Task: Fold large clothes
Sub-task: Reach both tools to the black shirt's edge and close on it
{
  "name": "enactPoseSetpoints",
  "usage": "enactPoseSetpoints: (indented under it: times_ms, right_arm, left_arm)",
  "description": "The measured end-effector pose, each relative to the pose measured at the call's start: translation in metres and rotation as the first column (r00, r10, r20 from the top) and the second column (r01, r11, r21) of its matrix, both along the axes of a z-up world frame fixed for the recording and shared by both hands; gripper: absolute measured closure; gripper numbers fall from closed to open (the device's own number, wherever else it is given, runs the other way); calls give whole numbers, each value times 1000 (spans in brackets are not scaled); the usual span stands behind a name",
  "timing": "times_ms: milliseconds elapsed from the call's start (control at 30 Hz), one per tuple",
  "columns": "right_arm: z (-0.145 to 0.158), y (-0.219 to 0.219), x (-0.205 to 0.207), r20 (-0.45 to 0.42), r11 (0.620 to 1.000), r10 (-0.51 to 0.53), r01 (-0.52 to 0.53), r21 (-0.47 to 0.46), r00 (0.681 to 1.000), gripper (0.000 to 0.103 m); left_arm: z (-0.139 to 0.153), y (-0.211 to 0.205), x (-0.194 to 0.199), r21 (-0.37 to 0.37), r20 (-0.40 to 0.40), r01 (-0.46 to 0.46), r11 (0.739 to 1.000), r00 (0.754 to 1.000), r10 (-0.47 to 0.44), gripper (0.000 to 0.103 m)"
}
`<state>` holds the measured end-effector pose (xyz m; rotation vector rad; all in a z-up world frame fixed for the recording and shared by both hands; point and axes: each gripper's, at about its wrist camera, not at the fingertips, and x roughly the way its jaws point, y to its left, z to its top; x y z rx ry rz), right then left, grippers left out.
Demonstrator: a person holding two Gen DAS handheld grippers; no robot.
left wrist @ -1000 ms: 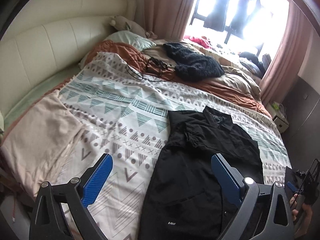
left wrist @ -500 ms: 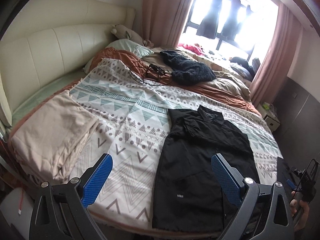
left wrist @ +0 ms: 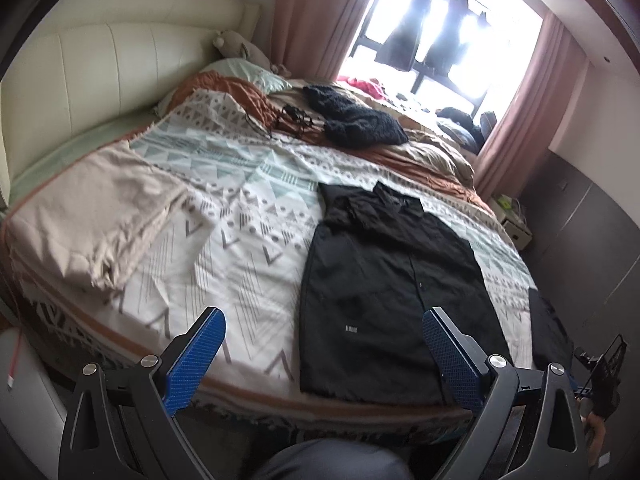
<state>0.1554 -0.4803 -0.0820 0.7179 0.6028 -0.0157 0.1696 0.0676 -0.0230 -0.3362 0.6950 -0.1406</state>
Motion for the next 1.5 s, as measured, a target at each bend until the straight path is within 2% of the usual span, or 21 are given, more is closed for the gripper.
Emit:
enactPoseSetpoints:
  times_ms: [133, 267, 400, 467, 533, 633, 800, 933, 1033, 1167, 1300, 1367, 1400, 1500]
  right_arm:
    - [-23, -10, -10, -38, 1000, 4, -5, -21, 999, 0]
    - [-45, -24, -16, -58, 999, 14, -12, 37, 998, 1]
    - [-55, -28, -21, -70, 1000, 17, -15, 27, 997, 2]
    - [-66, -31, -20, -81, 998, 28, -23, 56, 996, 7]
    - [-77, -32, -17, -99, 995, 43, -35, 89, 994, 21]
    - [-99, -30, -8, -130, 987, 73, -53, 152, 989, 25]
    - [-118, -23, 14, -153, 980, 106, -78, 183, 982, 29]
    - [-131, -25, 31, -186, 982, 96, -63, 176, 978, 30]
    - [-142, -27, 41, -185, 977, 98, -59, 206, 978, 37]
    - [-146, -27, 47, -159, 975, 106, -71, 212, 982, 37]
    - [-147, -26, 49, -139, 973, 111, -79, 217, 984, 37]
    - [-149, -26, 49, -124, 967, 111, -78, 244, 986, 37]
    - [-149, -26, 50, -114, 962, 114, -81, 261, 987, 43]
    - [-156, -24, 54, -108, 946, 145, -106, 306, 984, 85]
  left_arm:
    - [-26, 2, -6, -70, -35, 10, 998, 999, -12, 9]
    - [-51, 3, -10, -91, -71, 2, 996, 997, -9, 17]
    - [-74, 9, -13, -155, -101, -15, 988, 995, -1, 27]
    - [-87, 11, -11, -191, -125, -29, 981, 992, 5, 34]
    - [-100, 11, -5, -224, -153, -36, 974, 988, 2, 46]
    - [-120, 7, 6, -250, -198, -39, 967, 980, -12, 57]
    - [-145, -3, 30, -274, -242, -32, 961, 970, -36, 58]
    - [-164, -11, 51, -283, -285, -30, 959, 957, -55, 65]
    - [-178, -18, 68, -301, -315, -17, 953, 946, -83, 68]
    - [-197, -21, 81, -338, -347, -28, 941, 933, -97, 69]
    - [-201, -18, 80, -375, -326, -29, 926, 940, -103, 69]
    - [-201, -17, 78, -382, -323, -36, 923, 942, -96, 73]
    - [-202, -17, 77, -383, -327, -40, 923, 940, -95, 81]
    - [-198, -16, 70, -398, -312, -51, 916, 947, -83, 88]
